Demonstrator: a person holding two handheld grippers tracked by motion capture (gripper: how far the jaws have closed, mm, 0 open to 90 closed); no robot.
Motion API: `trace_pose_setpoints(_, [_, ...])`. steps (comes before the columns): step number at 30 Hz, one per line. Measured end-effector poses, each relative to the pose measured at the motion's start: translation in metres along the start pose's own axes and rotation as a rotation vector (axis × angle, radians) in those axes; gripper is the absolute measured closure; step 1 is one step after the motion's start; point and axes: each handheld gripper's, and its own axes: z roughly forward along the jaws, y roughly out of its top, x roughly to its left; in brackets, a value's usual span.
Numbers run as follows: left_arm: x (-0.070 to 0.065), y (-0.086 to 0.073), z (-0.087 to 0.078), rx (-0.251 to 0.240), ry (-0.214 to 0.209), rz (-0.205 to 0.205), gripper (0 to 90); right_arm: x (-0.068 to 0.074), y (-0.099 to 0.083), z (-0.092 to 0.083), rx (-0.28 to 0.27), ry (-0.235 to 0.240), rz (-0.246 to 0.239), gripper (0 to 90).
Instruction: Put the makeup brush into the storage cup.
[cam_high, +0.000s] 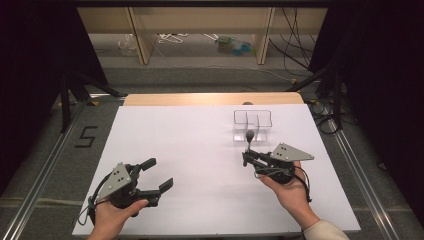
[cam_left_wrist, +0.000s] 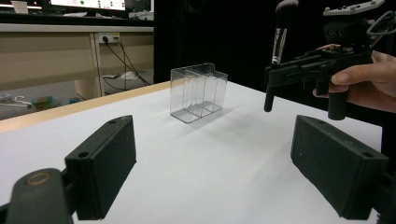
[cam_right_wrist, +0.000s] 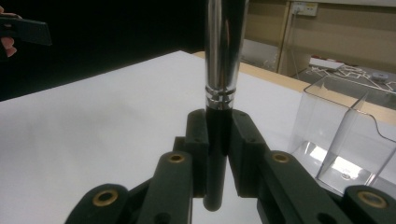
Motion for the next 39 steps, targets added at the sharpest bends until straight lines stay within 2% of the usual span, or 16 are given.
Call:
trace_pose_setpoints(1, [0.0, 0.0, 0.0, -0.001, 0.0, 0.0, 13.8, 0.0, 0.0, 0.001, -0.015, -0.001, 0.006, 79.5])
trace_pose_setpoints(10, [0.001, 0.0, -0.001, -0.003, 0.004, 0.004, 14.1, -0.003, 0.002, 0.001, -0.013, -0.016, -0.001, 79.5])
trace_pose_setpoints(14, [0.001, 0.0, 0.0, -0.003, 0.006, 0.005, 14.4, -0.005, 0.002, 0.002, -0.032, -0.021, 0.003, 79.5])
trace_pose_setpoints(17, [0.001, 0.0, 0.0, -0.002, 0.005, 0.002, 14.4, -0.006, 0.003, 0.0, -0.018, -0.025, 0.003, 79.5])
trace_pose_setpoints(22, [0.002, -0.001, -0.001, 0.0, 0.011, 0.001, 14.5, -0.008, 0.003, 0.0, -0.029, -0.044, -0.001, 79.5])
trace_pose_setpoints(25, [0.002, -0.001, -0.001, 0.001, 0.011, 0.001, 14.6, -0.009, 0.003, 0.001, -0.037, -0.031, 0.004, 79.5])
trace_pose_setpoints(33, [0.002, -0.001, -0.001, 0.002, 0.013, 0.002, 14.8, -0.01, 0.004, -0.001, -0.019, -0.05, -0.003, 79.5])
trace_pose_setpoints(39, [0.003, -0.001, 0.0, 0.003, 0.014, 0.002, 14.8, -0.013, 0.004, 0.0, -0.025, -0.06, -0.006, 79.5])
